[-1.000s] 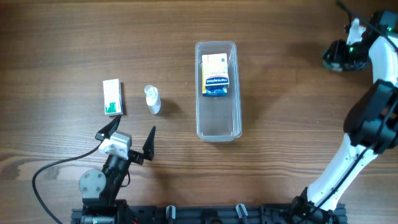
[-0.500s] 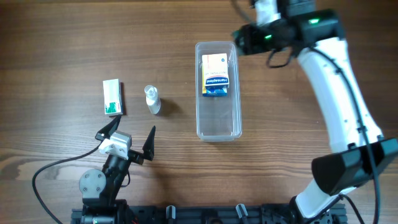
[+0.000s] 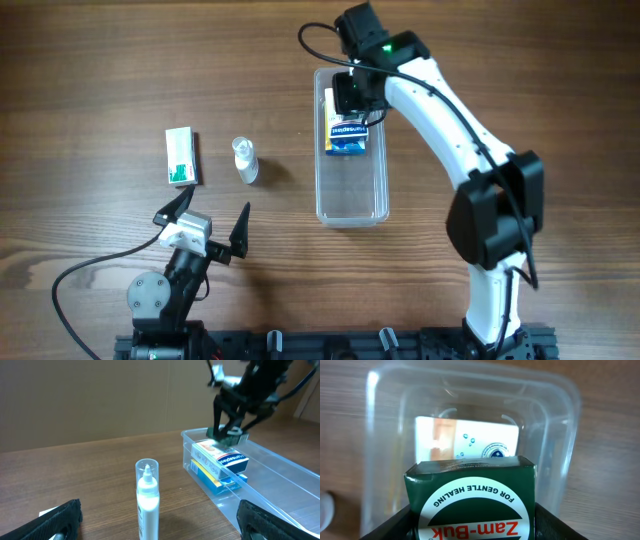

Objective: Pack container
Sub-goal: 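Carry the tin left and lower it into the container, then open the right gripper and withdraw it to the right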

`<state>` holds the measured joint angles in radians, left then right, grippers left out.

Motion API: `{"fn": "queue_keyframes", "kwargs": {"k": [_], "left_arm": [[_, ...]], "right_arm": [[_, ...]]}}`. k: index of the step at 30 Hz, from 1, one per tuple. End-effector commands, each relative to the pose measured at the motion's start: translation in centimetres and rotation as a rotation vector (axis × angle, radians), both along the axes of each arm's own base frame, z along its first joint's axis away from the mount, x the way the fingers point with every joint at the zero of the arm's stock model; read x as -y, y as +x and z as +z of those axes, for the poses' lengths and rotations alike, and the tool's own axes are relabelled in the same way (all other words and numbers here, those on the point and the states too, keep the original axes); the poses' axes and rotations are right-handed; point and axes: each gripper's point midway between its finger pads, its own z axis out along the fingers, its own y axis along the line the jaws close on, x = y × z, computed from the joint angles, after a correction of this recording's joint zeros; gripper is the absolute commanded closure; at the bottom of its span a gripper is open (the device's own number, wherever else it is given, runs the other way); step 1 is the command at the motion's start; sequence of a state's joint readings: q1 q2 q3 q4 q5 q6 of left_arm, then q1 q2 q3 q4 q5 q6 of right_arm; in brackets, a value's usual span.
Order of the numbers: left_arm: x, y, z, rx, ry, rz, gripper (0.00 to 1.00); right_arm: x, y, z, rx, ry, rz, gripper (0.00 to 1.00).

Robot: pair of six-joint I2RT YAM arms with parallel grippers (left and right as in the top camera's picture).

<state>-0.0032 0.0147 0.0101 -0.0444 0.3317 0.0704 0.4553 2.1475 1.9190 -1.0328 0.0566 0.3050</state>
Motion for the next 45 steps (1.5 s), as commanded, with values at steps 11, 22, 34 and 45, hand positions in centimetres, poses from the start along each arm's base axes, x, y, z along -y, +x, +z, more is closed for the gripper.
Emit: {"fn": "queue_keyframes", "kwargs": {"k": [11,22,34,45], "left_arm": [[0.0,0.0,-0.2,0.002,0.011,-0.005,0.0],[0.0,0.0,-0.2,0.002,0.011,-0.005,0.0],[0.0,0.0,-0.2,0.002,0.011,-0.005,0.0],[0.0,0.0,-0.2,0.002,0.011,-0.005,0.0]], "right_arm": [[-0.4,0.2,-1.5,-0.029,0.032,-0.09,0.38],[-1.9,-0.2,-1.4,-0.017,0.035,-0.062,0.37],[-1.4,0.1,-1.4,0.0,0.01,-0.071,0.28],[-0.8,0.5,-0.9,0.028,-0.019,-0.071,0.2]]}}
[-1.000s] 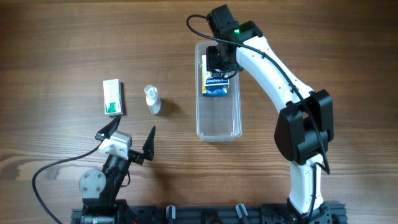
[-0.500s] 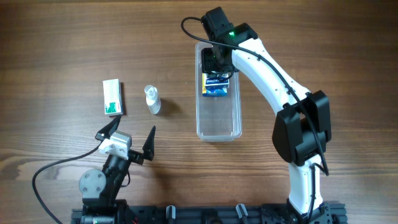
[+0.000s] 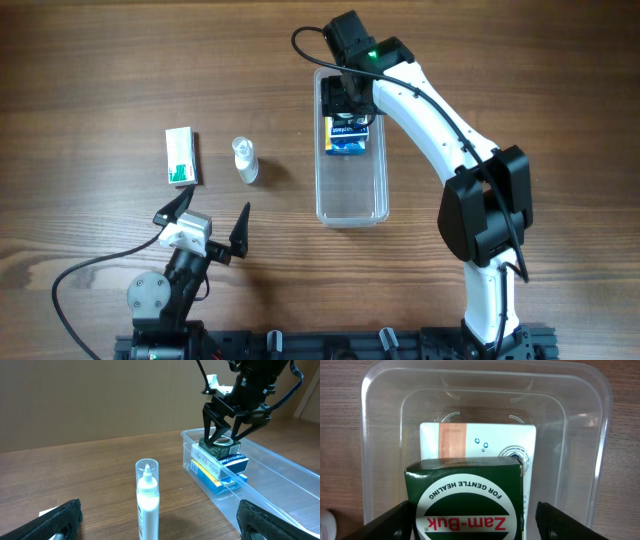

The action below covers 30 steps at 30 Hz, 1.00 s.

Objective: Pack container
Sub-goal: 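Open the right gripper and withdraw it to the right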

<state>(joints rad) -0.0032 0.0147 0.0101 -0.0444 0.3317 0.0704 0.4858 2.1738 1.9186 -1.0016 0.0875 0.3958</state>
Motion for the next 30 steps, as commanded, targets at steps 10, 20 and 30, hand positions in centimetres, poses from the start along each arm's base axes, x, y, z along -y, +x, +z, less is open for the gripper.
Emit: {"fn": "queue_keyframes", "kwargs": {"k": [10,20,30], "left_arm": [[0.0,0.0,-0.2,0.002,0.011,-0.005,0.0],[0.0,0.0,-0.2,0.002,0.011,-0.005,0.0],[0.0,0.0,-0.2,0.002,0.011,-0.005,0.0]], "right_arm": [[3.9,3.3,9.6,0.238,0.081,-0.094,0.16],[18.3,5.2,14.4,0.337,0.028,-0.288,0.0],[37.6,2.3,11.5,0.282,0.031,-0.763,0.0]]}}
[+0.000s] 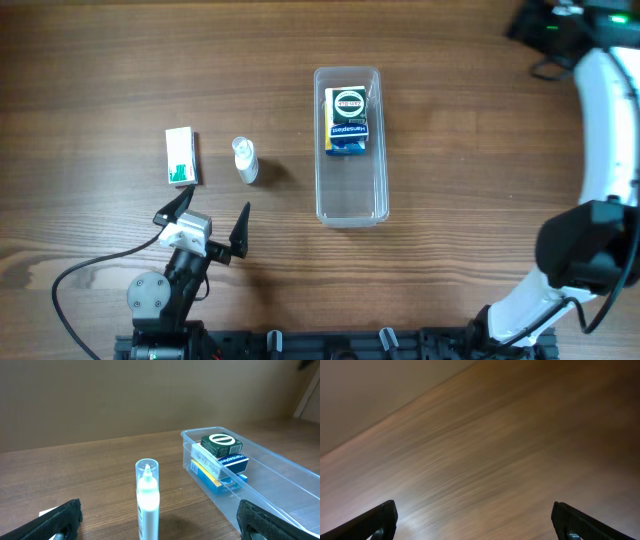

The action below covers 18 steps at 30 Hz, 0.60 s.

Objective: Pack container
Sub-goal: 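Open the right gripper and withdraw it to the right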

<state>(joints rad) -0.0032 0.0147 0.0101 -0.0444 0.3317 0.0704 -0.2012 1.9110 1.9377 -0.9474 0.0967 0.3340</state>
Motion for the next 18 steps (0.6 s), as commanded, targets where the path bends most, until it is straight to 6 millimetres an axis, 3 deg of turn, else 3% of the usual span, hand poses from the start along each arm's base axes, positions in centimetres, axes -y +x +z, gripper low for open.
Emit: {"fn": "queue_keyframes", "kwargs": {"k": [1,4,7,12,18], "left_arm": [[0.0,0.0,-0.2,0.002,0.011,-0.005,0.0],[0.0,0.0,-0.2,0.002,0.011,-0.005,0.0],[0.0,0.0,-0.2,0.002,0.011,-0.005,0.0],[0.0,0.0,-0.2,0.002,0.011,-0.004,0.0],[0.1,0.0,-0.1,0.003,0.01,-0.009,0.0]], "right_arm": [[5.5,-2.4,-3.2,-0.05,0.077,-0.18,0.0],[8.5,-4.2,-5.1,-0.067,0.124,-0.31,0.0],[10.3,-4.7,-7.2,-0.048,0.142,-0.382,0.0],[10.2,-5.7,-10.2,-0.091,0.153,-0.391,0.0],[10.2,-5.9,-10.5,-0.099,0.155,-0.392,0.0]]}}
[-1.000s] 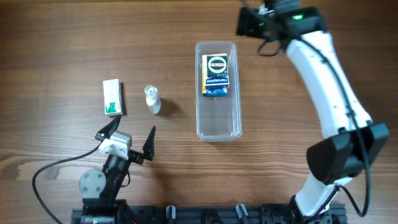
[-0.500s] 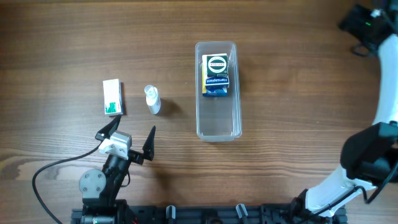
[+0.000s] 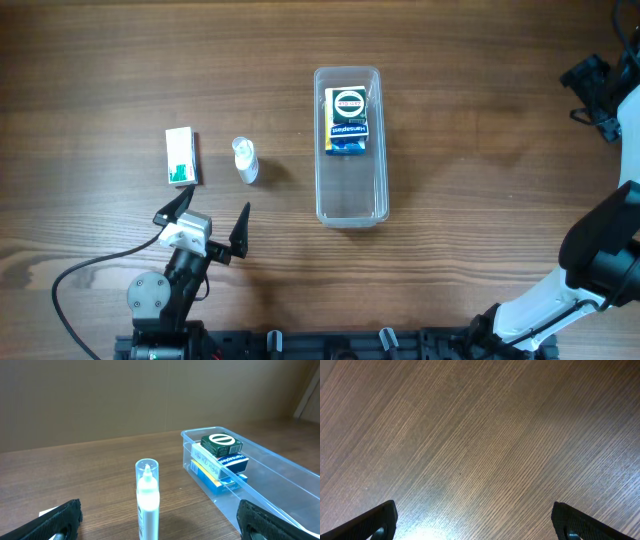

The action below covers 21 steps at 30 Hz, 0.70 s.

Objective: Pack container
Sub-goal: 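Open the right gripper and withdraw it to the right, then move the left gripper forward over the white-green ointment tube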

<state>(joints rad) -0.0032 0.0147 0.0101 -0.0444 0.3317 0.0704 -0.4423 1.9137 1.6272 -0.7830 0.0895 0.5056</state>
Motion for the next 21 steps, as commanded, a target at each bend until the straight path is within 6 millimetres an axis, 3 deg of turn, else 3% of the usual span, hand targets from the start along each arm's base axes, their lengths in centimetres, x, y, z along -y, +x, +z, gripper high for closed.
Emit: {"fn": "queue_keyframes", "kwargs": {"k": [1,5,11,16,21], "left_arm": [[0.4,-0.2,-0.2,-0.002,-0.002,-0.028,0.0],[0.0,0.0,1.3,0.06,0.002,-0.003,0.0],[2.7,-1.8,6.3,0.267,0.012,-0.176,0.0],[2.6,-2.7,9.6,0.243,-0.032,-0.172,0.0],[0.4,-2.6,13.6,0.019,-0.019,-0.033,0.0]], "right_arm": [[-0.1,0.1,-0.7,-0.002,0.018,-0.012,0.0],[-0.1,0.1,-0.7,-0.002,0.018,-0.012,0.0],[-0.1,0.2,-0.7,-0.001,0.018,-0.012,0.0],[-0.1,0.1,-0.7,-0.001,0.018,-0.013,0.0],[-0.1,0.1,-0.7,-0.002,0.018,-0.012,0.0]]}}
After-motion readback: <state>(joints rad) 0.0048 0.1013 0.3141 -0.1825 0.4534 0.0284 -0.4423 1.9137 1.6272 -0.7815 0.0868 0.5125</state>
